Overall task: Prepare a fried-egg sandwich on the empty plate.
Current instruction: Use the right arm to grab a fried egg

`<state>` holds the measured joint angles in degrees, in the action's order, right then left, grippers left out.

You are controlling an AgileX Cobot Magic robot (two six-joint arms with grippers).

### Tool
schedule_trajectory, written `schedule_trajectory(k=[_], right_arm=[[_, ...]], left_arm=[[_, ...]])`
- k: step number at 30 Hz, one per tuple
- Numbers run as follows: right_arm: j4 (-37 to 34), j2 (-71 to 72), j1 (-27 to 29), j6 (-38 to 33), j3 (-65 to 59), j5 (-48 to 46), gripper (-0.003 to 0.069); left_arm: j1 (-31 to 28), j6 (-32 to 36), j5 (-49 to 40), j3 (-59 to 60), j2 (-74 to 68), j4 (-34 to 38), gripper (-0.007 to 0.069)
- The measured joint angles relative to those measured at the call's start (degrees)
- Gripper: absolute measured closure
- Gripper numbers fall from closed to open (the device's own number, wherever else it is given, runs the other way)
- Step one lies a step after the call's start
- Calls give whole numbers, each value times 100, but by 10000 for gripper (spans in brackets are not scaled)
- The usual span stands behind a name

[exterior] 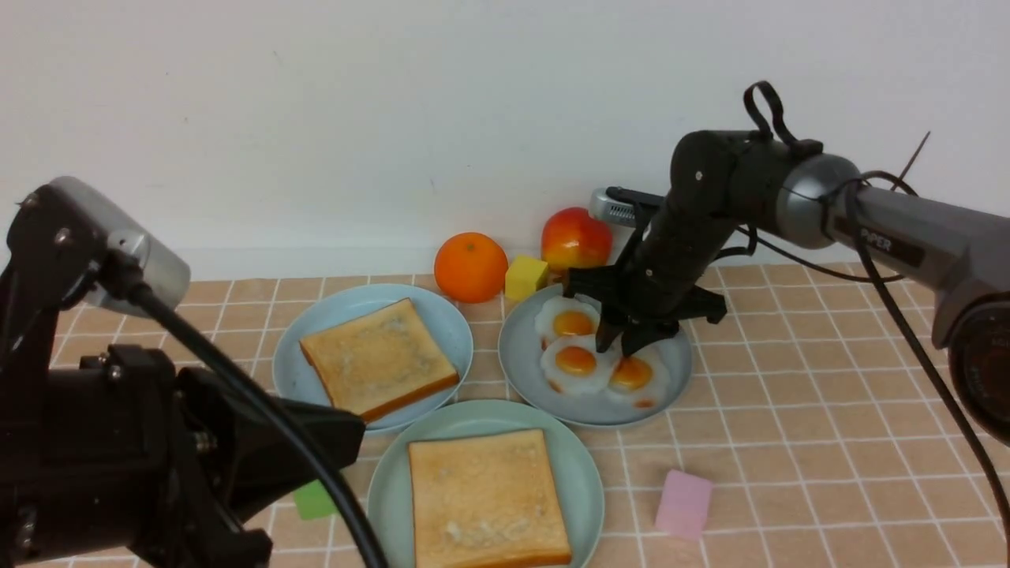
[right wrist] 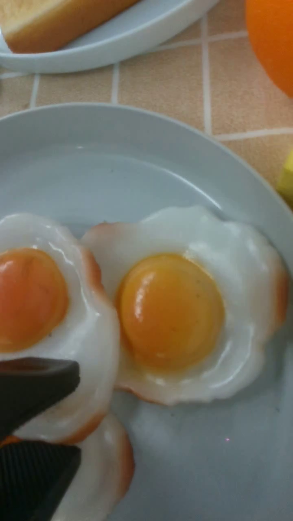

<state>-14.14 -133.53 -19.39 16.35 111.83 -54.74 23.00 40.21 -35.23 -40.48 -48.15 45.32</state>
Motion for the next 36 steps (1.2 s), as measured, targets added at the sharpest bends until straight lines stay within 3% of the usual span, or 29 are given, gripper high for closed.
schedule_trajectory(k=[6,10,13,27,32,36], right_arm=[[-208,0,112,39,0,-36,508],[-275,33,170,45,0,-66,653],[-281,125,170,39,-12,-46,671],[-281,716,159,222,-18,-244,667],[-70,617,124,1345,-18,-661,603],[275,590,-45,1572,-18,-702,522]], left_arm=[[0,0,0,0,0,0,634],[0,0,0,0,0,0,634],[0,0,0,0,0,0,634],[0,-22,0,0,0,-1,627],[0,-22,17,0,0,-1,622],[0,-22,34,0,0,-1,620]])
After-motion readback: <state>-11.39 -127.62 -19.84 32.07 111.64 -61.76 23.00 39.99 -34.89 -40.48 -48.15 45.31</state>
